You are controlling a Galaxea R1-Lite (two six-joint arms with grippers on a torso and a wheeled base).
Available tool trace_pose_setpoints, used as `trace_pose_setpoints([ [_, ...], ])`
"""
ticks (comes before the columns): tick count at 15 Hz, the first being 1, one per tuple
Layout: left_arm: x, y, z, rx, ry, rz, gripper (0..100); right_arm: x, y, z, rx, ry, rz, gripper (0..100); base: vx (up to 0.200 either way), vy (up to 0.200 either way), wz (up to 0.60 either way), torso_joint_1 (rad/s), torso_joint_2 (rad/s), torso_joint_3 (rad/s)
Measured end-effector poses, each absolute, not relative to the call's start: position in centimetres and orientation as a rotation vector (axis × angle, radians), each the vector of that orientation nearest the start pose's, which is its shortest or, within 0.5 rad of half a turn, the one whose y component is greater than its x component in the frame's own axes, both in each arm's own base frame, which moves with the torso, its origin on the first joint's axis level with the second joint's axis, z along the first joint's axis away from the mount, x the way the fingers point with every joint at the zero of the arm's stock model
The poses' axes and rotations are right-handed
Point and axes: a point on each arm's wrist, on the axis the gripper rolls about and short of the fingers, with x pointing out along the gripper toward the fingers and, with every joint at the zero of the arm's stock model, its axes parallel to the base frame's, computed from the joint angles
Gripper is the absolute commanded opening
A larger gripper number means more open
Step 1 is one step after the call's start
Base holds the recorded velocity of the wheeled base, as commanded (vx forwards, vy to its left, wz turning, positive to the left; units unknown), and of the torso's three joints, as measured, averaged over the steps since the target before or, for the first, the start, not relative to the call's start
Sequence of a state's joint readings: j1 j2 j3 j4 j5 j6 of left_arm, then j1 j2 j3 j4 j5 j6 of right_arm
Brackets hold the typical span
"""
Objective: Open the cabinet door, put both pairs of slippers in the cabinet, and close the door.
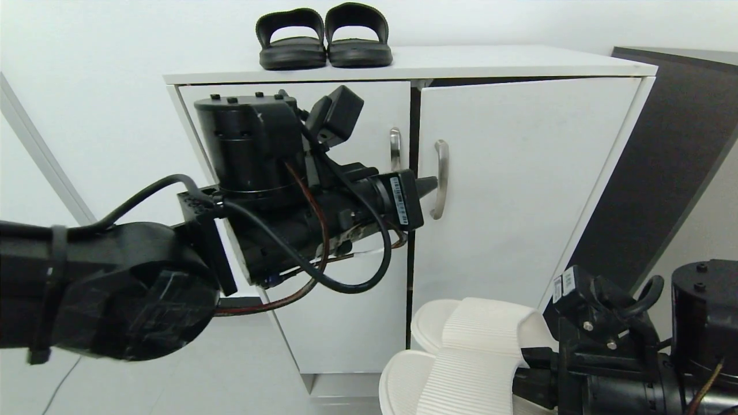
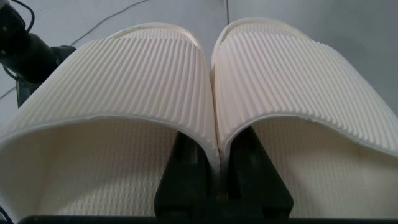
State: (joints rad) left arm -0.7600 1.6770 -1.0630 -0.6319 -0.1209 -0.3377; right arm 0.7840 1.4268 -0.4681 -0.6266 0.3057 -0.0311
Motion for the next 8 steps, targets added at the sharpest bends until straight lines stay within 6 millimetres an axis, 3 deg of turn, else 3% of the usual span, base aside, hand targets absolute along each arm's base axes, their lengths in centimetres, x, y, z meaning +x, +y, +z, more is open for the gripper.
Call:
trace_pose_setpoints([
  [3,21.6,-20.6,26.6,-0.358,0.134,-0.869,0,14.7,15.6,16.5,-0.111,0.319,1.085,0,0.000,0.000,0.00,0.000,0.00,0.000],
  [8,23.9,-18.7,27.5,-0.381,0.102,-0.840,0,14.7,15.6,16.5,-0.112,0.318,1.084,0,0.000,0.000,0.00,0.000,0.00,0.000],
])
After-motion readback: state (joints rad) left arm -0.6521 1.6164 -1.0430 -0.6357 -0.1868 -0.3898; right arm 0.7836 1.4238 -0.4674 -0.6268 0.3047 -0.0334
